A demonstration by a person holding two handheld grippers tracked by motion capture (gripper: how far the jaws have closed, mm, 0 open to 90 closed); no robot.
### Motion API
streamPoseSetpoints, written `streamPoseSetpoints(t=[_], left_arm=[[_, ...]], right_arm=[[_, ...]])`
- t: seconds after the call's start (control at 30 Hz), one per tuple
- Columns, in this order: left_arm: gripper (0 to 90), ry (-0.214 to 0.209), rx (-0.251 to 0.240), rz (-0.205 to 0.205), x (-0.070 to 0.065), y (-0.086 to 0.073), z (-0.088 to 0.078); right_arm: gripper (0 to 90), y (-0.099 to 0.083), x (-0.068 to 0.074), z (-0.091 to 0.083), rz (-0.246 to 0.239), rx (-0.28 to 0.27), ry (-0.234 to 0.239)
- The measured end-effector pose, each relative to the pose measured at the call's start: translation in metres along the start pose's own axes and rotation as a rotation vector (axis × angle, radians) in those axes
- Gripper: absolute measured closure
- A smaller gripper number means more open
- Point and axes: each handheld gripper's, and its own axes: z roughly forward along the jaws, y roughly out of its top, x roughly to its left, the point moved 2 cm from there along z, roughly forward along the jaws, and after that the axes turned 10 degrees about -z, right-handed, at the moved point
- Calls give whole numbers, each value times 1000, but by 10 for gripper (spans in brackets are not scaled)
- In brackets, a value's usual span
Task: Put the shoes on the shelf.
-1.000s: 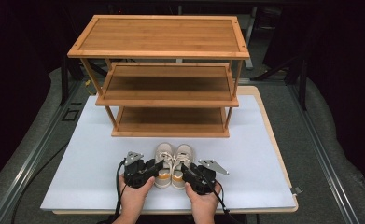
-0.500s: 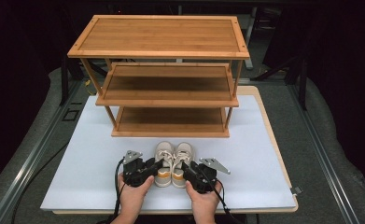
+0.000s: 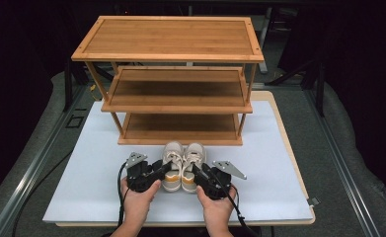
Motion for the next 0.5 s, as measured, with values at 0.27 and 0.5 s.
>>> streamPoseSetpoints(t=[0.27,0.5], left_arm=[[596,-13,-16,10,-10,18,-8],[595,-18,-26,22,-20,36,-16]], right_arm=[[603,20,4,-8,-15,-20,-2],[603,39,9,-13,-15,-59,-15]])
